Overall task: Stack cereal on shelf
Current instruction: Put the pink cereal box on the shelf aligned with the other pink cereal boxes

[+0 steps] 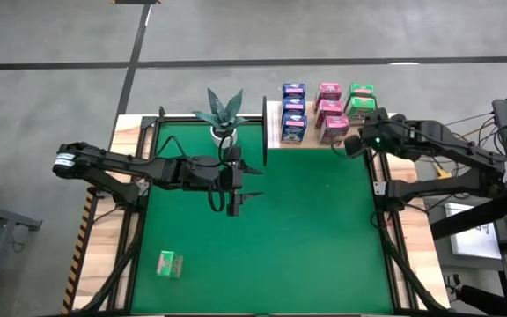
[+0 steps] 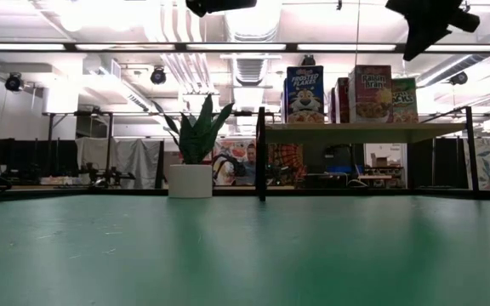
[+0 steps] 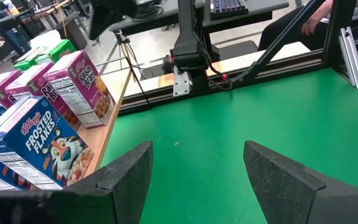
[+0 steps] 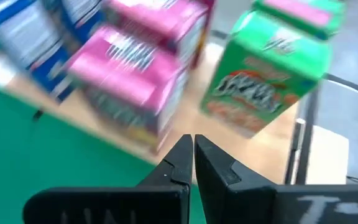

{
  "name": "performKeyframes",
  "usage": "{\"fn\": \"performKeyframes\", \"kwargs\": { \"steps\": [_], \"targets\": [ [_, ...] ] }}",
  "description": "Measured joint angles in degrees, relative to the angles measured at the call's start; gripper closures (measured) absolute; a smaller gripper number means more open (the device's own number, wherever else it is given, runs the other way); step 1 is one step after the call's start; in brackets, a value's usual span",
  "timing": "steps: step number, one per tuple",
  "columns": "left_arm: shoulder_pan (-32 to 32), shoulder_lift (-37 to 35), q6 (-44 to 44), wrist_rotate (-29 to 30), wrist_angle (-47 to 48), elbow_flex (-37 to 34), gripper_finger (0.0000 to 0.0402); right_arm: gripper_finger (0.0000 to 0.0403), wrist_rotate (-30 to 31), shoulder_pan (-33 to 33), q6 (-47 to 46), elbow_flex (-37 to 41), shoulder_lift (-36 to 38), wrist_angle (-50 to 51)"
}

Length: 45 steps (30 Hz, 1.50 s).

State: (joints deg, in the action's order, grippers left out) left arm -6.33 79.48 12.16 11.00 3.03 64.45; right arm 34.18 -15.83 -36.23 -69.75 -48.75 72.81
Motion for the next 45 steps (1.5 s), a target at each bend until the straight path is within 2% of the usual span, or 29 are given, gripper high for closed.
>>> {"fn": "performKeyframes", "kwargs": {
  "steps": [6, 11, 24, 45],
  "targets": [
    [0.00, 0.00, -0.27, 0.00, -0.02, 0.00, 0.0167, 0.0394, 0.32, -6.54, 2.48, 0.01, -1.39, -5.39],
    [0.00, 0.00, -0.42, 0.02, -0.02, 0.00, 0.0167, 0.0394, 0.33, -9.45, 3.86, 0.06, -3.29, -6.11],
    [0.00, 0.00, -0.42, 0.00, -0.01, 0.00, 0.0167, 0.0394, 0.09, -9.45, 4.54, 0.12, -8.41, -7.19],
    [0.00, 0.00, -0.44, 0.01, -0.02, 0.00, 0.0167, 0.0394, -3.20, -9.45, 6.26, 0.12, -8.81, -11.64]
  ]
}}
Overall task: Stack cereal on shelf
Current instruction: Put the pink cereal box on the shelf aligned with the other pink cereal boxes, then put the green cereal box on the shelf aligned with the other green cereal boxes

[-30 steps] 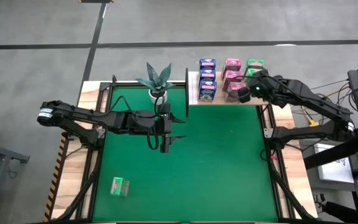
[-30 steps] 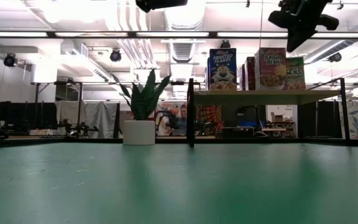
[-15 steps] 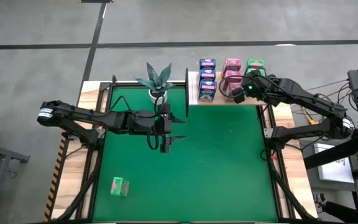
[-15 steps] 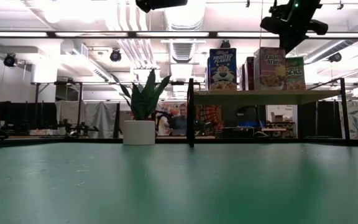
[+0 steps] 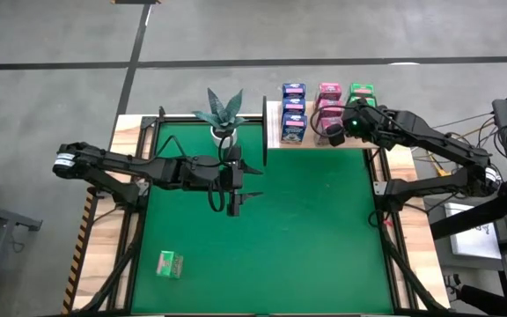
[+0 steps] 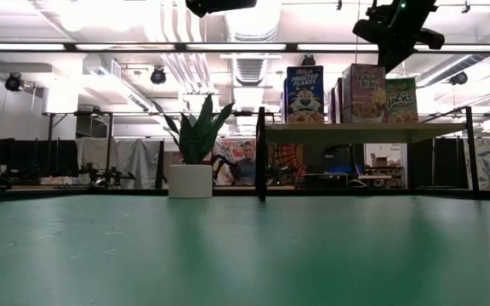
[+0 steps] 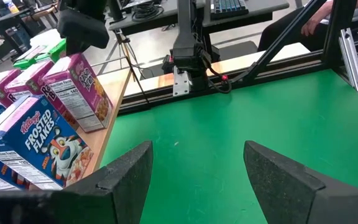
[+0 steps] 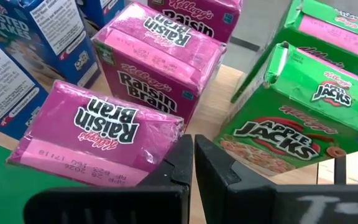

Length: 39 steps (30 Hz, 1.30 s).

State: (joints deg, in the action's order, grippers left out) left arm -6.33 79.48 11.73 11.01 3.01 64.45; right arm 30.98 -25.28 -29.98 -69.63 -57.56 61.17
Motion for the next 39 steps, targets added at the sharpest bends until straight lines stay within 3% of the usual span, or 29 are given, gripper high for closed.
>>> {"fn": "performKeyframes", "kwargs": {
  "steps": [11, 19, 28, 39],
  "targets": [
    [0.00, 0.00, -0.64, -0.01, 0.02, 0.00, 0.0167, 0.0394, 0.10, 0.34, 1.56, -2.36, 2.13, 1.02],
    [-0.10, 0.00, -6.42, -0.01, 2.01, 0.00, 0.0167, 0.0394, 0.68, 7.44, 5.85, -0.13, 8.54, -2.40],
    [-2.24, 0.00, -18.04, 0.01, 7.89, 0.42, 0.0167, 0.0394, 0.58, 17.88, 14.94, 8.49, 13.47, -15.49],
    [-7.33, -1.36, -39.07, -0.01, 21.07, 0.55, 0.0167, 0.0394, 0.49, 20.06, 21.07, 13.98, 13.65, -21.64]
  ]
}}
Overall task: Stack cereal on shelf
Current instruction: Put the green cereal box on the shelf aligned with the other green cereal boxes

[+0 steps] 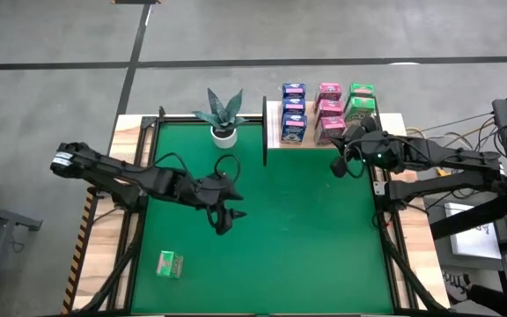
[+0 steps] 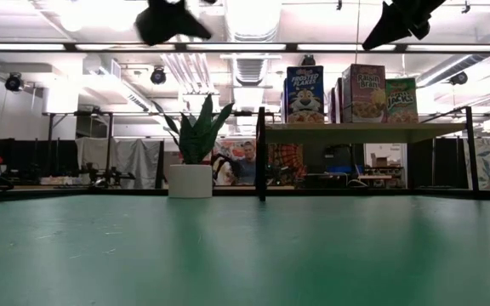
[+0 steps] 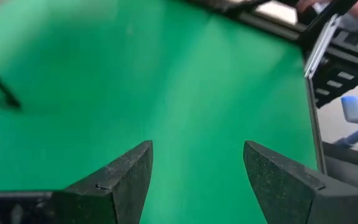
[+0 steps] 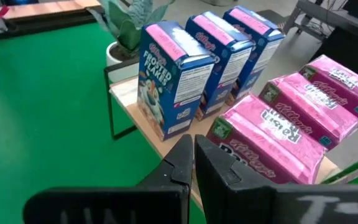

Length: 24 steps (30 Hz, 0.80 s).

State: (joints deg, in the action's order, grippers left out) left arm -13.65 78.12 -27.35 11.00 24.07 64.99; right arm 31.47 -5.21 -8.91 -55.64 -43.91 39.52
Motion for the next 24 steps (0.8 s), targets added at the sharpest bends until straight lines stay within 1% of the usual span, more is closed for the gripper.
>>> {"fn": "performKeyframes", "kwargs": {
  "steps": [3, 5, 9, 13, 17, 24],
  "targets": [
    [-1.33, -0.06, -6.55, -0.05, 4.11, 0.00, 0.0167, 0.0394, 0.04, -0.02, 0.67, 0.04, 0.16, -0.08],
    [-1.97, -0.13, -11.27, -1.30, 7.92, 0.68, 0.0167, 0.0394, -0.01, -0.02, 0.77, -0.13, 0.25, 0.00],
    [-4.15, 0.55, -21.79, -2.10, 18.08, 5.07, 0.0167, 0.0394, 0.02, -0.02, 0.76, -0.60, 0.47, -0.08],
    [-7.38, 1.94, -28.66, -2.23, 26.39, 9.97, 0.0167, 0.0394, 0.04, -0.02, 1.29, -0.67, 0.47, -0.04],
    [-10.21, 2.90, -36.61, -2.31, 30.23, 12.44, 0.0167, 0.0394, 0.04, -0.02, 1.52, -0.67, 0.47, -0.04],
    [-14.62, 4.77, -50.18, -3.08, 32.64, 12.74, 0.0167, 0.0394, 0.02, -0.02, 2.98, -0.67, 0.47, -0.04]
  ]
}}
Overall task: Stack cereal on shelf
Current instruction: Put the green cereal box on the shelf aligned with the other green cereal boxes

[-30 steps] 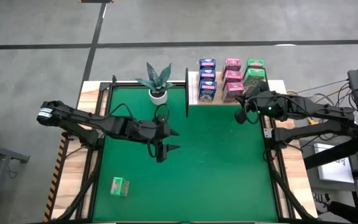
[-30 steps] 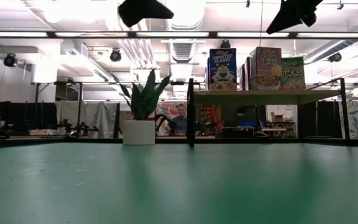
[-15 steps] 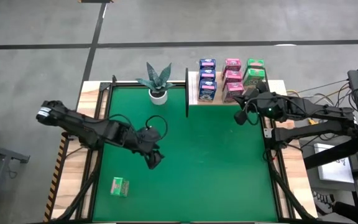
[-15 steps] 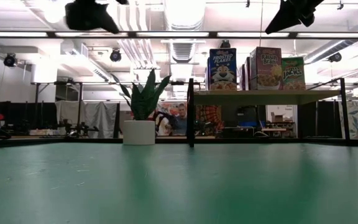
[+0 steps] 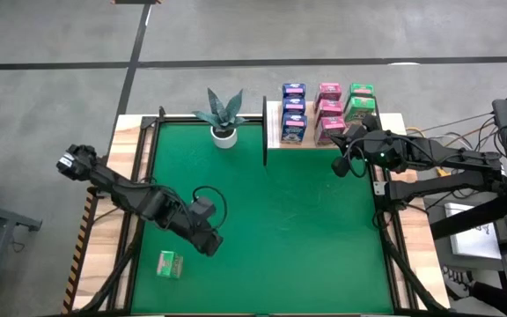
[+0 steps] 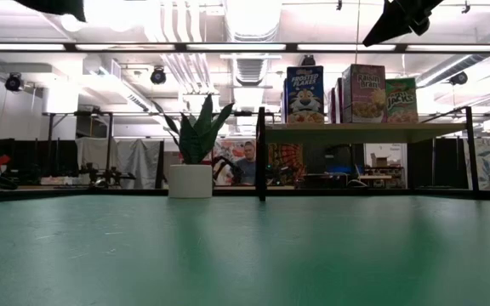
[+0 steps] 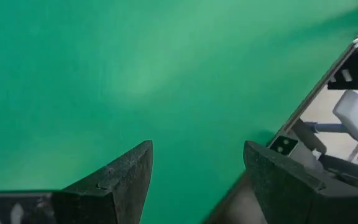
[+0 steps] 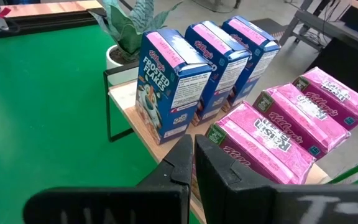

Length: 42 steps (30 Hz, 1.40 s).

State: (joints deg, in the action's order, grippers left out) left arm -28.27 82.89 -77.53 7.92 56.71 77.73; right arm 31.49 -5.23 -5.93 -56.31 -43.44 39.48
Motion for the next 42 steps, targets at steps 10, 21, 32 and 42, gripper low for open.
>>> {"fn": "performKeyframes", "kwargs": {
  "steps": [10, 21, 32, 42],
  "targets": [
    [-10.24, 7.54, -24.45, -11.26, 16.75, 8.40, 0.0167, 0.0394, 0.01, 0.00, 1.48, 0.00, -0.02, 0.00],
    [-16.15, 13.79, -36.71, -11.95, 29.53, 13.70, 0.0163, 0.0394, -0.08, 0.00, 2.09, 0.00, -0.02, -0.02],
    [-20.54, 15.01, -44.71, -10.87, 29.93, 10.36, 0.0123, 0.0394, -0.46, 0.00, 2.11, -0.02, -0.11, 0.02],
    [-21.07, 15.01, -45.95, -9.92, 23.73, 3.32, 0.0135, 0.0394, -0.47, 0.00, 1.92, -0.02, -0.11, 0.04]
  ]
}}
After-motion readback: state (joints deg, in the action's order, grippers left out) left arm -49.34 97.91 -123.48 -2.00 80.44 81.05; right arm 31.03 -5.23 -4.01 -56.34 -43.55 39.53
